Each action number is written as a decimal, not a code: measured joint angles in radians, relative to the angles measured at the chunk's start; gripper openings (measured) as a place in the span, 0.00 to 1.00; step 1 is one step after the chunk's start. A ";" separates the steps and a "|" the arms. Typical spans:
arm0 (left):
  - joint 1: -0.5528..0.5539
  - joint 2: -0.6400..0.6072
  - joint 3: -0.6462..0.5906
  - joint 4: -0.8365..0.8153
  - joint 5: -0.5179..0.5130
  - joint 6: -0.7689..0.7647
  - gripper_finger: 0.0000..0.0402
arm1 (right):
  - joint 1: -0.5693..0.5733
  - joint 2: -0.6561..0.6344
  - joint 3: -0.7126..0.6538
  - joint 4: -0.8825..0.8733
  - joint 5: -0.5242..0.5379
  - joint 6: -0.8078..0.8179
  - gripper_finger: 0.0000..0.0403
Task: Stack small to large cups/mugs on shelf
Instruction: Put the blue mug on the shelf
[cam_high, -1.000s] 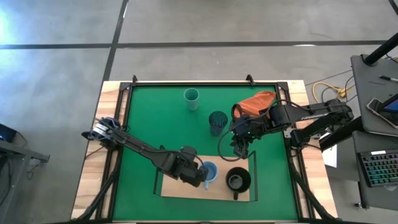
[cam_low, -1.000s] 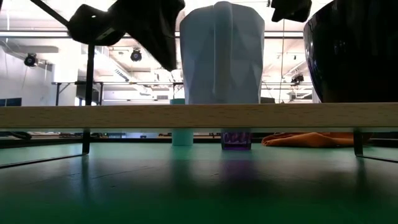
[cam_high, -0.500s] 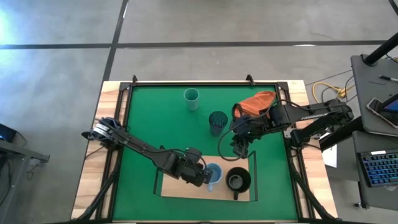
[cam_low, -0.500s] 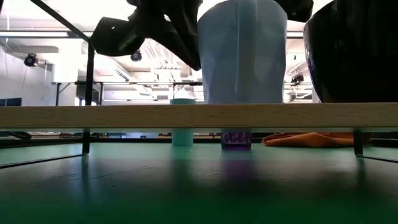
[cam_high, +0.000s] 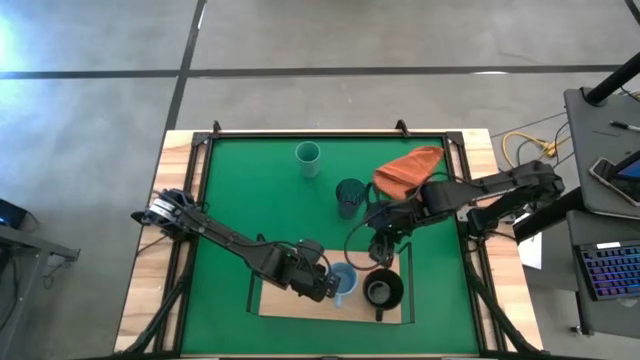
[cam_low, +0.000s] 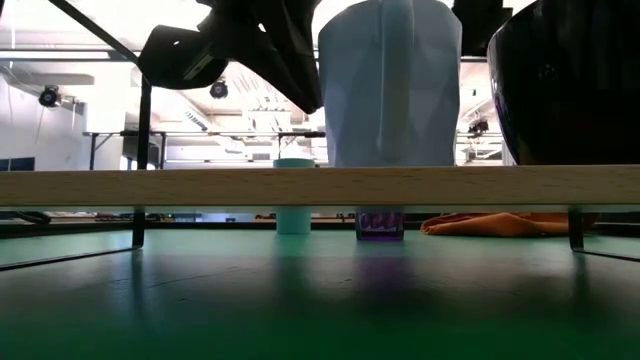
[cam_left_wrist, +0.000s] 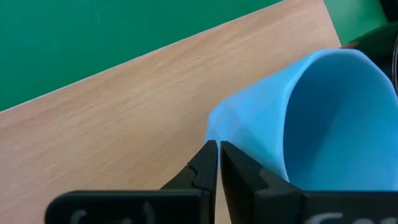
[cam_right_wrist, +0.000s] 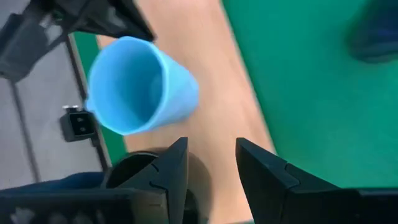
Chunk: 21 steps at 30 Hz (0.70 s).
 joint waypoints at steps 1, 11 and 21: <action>0.000 0.000 0.000 0.000 0.000 0.000 0.01 | 0.000 0.010 -0.007 0.022 -0.014 0.000 0.32; 0.000 -0.002 0.000 0.002 -0.002 -0.001 0.01 | 0.000 0.172 -0.015 0.105 -0.061 -0.051 0.28; -0.001 -0.003 0.004 0.010 -0.002 -0.008 0.01 | 0.000 0.224 -0.005 0.160 -0.063 -0.105 0.14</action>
